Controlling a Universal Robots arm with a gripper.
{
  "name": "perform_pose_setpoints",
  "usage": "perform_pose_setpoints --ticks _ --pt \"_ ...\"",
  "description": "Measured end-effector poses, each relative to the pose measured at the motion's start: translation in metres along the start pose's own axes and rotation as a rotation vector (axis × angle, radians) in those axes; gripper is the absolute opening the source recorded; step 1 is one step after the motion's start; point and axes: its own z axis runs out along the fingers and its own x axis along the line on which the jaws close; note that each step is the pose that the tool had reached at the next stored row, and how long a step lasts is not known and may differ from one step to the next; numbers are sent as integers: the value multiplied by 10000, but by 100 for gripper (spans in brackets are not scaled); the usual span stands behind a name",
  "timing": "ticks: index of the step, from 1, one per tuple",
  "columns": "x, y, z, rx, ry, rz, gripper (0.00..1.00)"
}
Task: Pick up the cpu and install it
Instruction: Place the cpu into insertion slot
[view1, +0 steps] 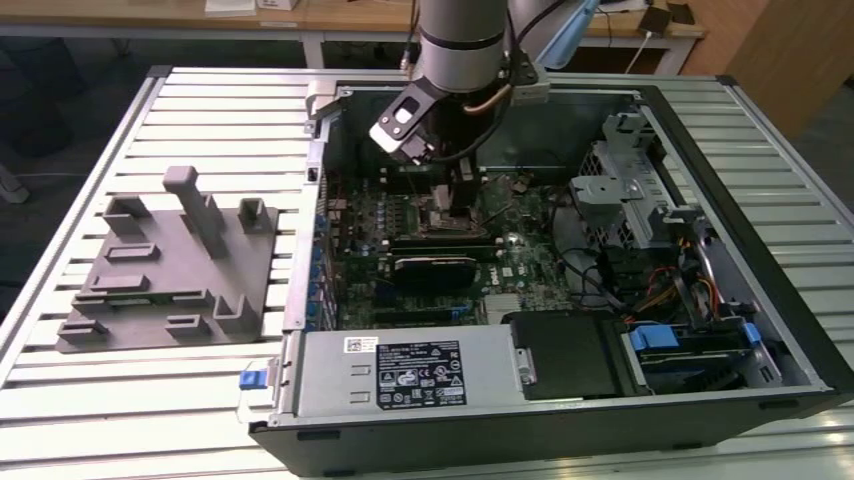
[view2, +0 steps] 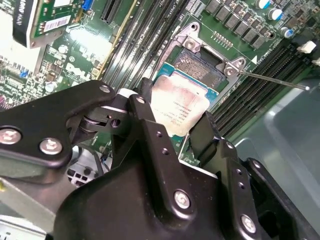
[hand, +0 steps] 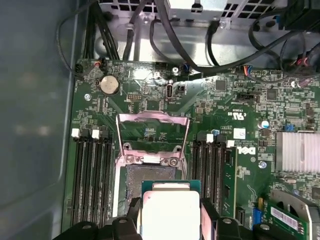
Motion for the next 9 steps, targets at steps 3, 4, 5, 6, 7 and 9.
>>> perform_pose_setpoints --ticks 3,4,5,6,7,9 --pt "2 -4 55 0 9 1 54" --pt "3 -5 73 2 10 1 54" --pt "4 -6 91 4 9 1 54" --pt "7 -8 108 4 10 2 54" --pt "11 -9 122 5 12 3 54" --pt "21 -10 152 9 13 2 54"
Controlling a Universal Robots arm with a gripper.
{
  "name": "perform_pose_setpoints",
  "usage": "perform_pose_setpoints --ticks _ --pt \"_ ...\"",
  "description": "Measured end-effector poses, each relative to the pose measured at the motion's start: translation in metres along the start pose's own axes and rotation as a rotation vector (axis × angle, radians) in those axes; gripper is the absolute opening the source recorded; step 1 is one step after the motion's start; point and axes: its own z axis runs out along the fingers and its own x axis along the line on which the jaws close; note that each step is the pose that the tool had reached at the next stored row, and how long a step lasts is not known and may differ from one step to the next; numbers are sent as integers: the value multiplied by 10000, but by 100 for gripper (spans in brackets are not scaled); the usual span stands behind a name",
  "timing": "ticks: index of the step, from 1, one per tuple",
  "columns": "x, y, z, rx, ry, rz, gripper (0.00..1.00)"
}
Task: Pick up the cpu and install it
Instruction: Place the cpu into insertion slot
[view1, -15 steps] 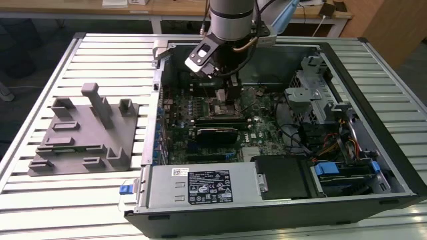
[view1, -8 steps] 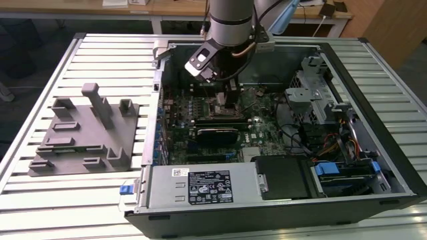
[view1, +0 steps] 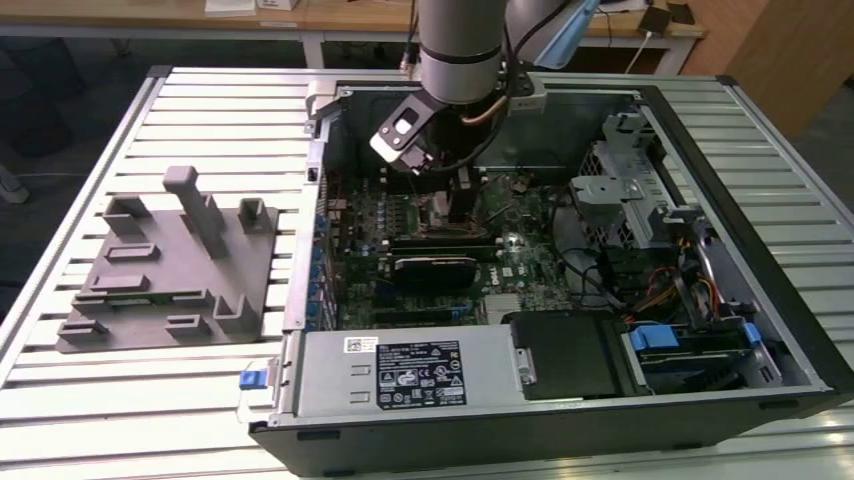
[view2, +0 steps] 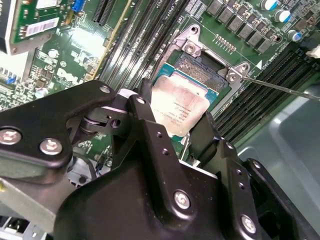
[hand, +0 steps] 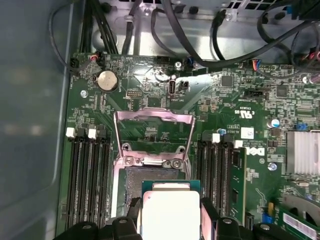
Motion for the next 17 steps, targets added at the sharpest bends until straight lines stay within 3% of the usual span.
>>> perform_pose_setpoints --ticks 5,17 --pt "11 -5 85 30 2 1 54" --pt "45 0 178 43 -23 362 54"
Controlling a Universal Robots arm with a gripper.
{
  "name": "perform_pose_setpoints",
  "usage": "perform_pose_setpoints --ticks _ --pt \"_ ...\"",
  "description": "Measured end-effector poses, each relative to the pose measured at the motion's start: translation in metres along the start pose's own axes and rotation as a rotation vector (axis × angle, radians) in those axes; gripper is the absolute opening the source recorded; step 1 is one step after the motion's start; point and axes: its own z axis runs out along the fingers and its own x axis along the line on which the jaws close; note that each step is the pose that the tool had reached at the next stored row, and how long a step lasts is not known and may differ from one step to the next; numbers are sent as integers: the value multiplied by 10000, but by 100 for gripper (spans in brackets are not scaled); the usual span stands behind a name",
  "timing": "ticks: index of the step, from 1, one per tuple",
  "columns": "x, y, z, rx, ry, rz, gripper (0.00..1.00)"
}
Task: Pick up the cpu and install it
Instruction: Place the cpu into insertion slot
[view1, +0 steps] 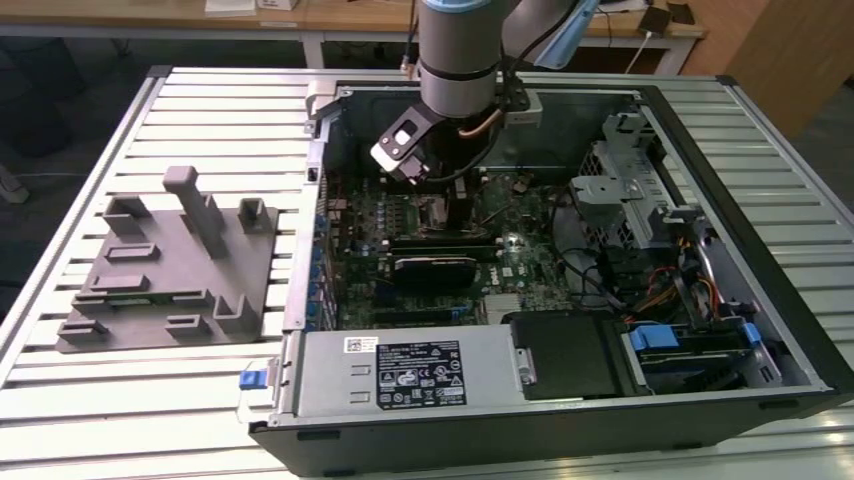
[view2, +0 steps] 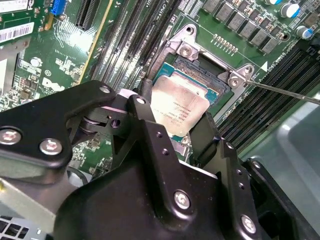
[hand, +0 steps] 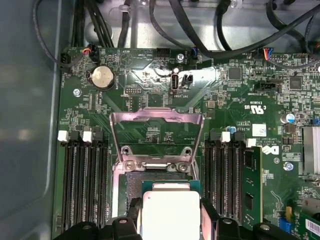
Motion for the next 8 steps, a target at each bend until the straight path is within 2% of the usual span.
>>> perform_pose_setpoints --ticks 8 --pt "29 2 9 1 0 6 54"
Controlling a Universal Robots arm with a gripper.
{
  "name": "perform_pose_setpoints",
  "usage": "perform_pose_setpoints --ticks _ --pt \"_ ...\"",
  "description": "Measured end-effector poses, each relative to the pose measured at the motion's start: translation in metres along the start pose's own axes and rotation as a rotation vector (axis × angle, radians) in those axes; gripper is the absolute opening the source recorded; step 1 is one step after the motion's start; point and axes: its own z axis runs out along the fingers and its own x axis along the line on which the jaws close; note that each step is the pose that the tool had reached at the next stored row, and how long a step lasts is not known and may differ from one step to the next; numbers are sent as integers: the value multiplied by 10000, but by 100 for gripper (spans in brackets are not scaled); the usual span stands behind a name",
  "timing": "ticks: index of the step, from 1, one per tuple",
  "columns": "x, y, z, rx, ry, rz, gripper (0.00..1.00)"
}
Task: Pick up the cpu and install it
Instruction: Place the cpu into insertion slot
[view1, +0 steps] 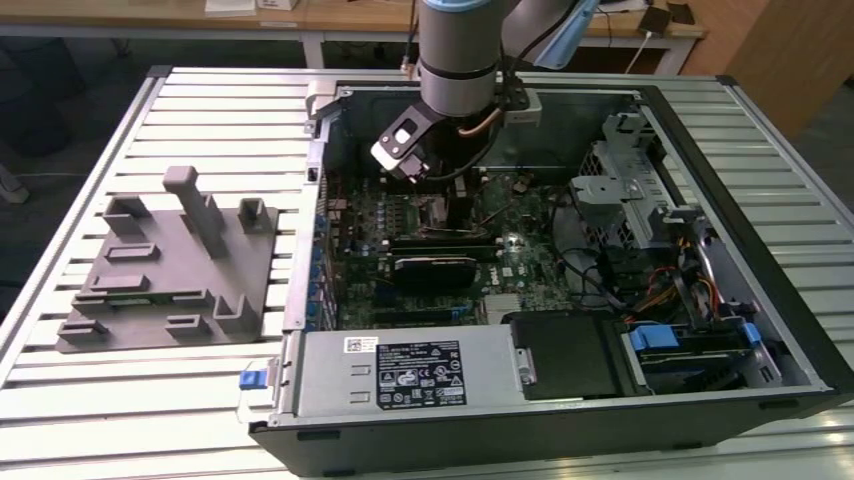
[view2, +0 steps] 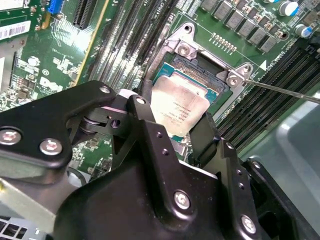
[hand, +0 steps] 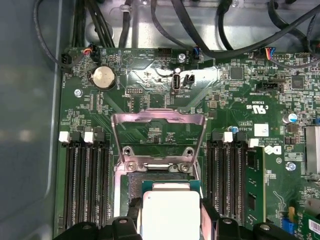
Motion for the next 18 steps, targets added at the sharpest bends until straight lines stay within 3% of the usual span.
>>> perform_pose_setpoints --ticks 18 --pt "127 -4 112 9 -43 35 54"
